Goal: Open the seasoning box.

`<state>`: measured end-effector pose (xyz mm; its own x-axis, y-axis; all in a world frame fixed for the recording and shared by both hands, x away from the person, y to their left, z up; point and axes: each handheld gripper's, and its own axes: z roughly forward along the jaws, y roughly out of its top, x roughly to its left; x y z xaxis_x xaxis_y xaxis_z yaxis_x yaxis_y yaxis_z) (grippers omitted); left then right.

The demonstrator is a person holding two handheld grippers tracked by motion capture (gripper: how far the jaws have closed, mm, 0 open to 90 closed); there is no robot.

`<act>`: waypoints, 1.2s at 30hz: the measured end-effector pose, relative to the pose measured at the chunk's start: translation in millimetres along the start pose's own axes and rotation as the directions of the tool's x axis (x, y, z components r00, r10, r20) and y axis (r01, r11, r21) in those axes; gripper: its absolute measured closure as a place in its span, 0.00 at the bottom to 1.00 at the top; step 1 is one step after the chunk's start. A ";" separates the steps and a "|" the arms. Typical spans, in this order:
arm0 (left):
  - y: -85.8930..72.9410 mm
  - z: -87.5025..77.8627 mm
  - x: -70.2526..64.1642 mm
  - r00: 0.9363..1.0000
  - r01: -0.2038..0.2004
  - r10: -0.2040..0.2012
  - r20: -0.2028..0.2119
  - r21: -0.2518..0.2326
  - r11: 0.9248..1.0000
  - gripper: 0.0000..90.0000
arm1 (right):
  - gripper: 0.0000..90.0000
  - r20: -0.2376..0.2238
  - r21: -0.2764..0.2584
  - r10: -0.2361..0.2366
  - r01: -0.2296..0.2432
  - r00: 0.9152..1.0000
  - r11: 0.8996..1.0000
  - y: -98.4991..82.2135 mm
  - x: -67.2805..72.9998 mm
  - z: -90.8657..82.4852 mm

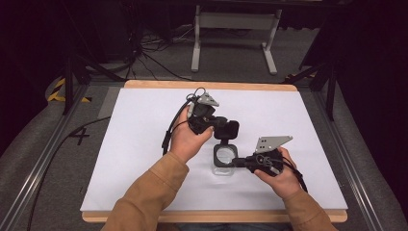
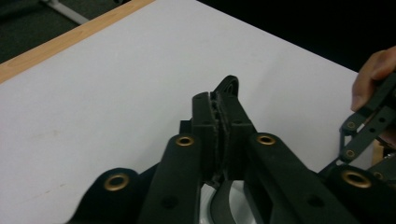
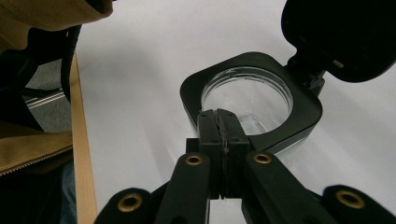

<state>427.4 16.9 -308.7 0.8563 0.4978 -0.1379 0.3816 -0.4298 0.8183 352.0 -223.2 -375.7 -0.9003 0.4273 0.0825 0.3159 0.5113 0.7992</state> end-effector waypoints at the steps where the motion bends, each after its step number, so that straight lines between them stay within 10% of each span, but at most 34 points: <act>1: 0.0 0.0 0.0 1.000 0.000 0.000 0.000 0.000 1.000 0.93 | 1.00 0.000 0.000 0.000 0.000 1.000 1.000 0.0 0.0 0.0; 9: -13.9 -37.7 -1.8 1.000 0.013 -0.014 -0.012 -0.064 0.998 0.80 | 1.00 0.027 -0.045 0.016 -0.015 1.000 0.999 3.8 -9.0 -15.6; 14: -34.5 -61.3 2.5 0.997 0.055 -0.060 -0.046 -0.090 0.994 0.74 | 0.82 0.116 -0.089 0.065 -0.055 0.991 0.995 -0.1 -23.0 -35.8; 25: -77.9 -83.2 7.1 0.987 0.019 -0.021 -0.161 -0.012 1.000 0.55 | 0.60 0.222 -0.112 0.114 -0.091 0.968 0.989 -13.2 -50.1 -68.2; 36: -124.0 -94.3 38.0 0.976 0.093 -0.066 -0.210 0.117 0.989 0.48 | 0.52 0.310 -0.030 0.130 -0.127 0.942 0.991 -31.4 -74.4 -83.9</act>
<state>379.8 160.2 -362.9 0.7370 0.6721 -0.0719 0.4975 -0.4674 0.7308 383.9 -333.6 -357.0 -0.7139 0.7002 -0.0030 0.4186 0.4302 0.7998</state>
